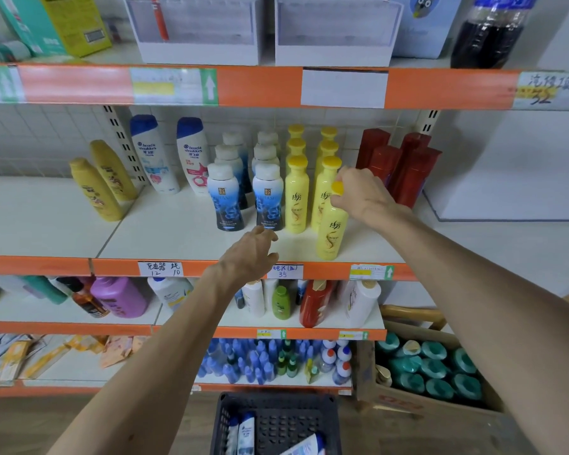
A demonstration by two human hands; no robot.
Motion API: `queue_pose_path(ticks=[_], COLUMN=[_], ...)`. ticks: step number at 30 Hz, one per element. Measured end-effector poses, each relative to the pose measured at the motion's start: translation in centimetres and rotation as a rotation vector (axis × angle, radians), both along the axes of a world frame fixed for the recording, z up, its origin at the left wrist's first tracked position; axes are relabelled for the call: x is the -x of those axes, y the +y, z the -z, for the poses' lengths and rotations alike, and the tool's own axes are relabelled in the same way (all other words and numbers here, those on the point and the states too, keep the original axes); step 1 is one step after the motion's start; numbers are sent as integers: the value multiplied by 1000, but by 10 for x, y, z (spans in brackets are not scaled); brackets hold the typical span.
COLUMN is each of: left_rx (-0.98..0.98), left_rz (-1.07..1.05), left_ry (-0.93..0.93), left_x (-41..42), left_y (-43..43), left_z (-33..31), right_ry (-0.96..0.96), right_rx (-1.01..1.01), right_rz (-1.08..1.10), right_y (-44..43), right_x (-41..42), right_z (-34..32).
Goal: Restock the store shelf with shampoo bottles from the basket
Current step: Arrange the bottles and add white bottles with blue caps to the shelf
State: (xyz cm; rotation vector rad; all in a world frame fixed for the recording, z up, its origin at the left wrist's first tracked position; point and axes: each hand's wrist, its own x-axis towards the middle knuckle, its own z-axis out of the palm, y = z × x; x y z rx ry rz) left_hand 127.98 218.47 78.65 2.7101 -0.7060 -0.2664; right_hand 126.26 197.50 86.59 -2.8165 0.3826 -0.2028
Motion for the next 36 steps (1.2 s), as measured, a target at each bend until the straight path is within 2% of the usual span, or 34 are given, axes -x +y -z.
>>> queue_pose_path(ticks=[21, 24, 28, 30, 36], left_rx=[-39, -46, -76, -80, -58], left_rz=[-41, -49, -38, -50, 24], left_ry=[-15, -18, -25, -15, -3], left_x=[6, 10, 19, 24, 42], left_y=[5, 7, 14, 21, 43], left_z=[0, -5, -14, -14, -6], right_ry=[-55, -145, -424, -504, -354], right_rx=[-56, -49, 17, 44, 77], right_rz=[-14, 21, 85, 88, -112], right_y=[-1, -3, -1, 3, 28], right_x=[12, 25, 57, 75, 115], right_z=[12, 17, 38, 58, 103])
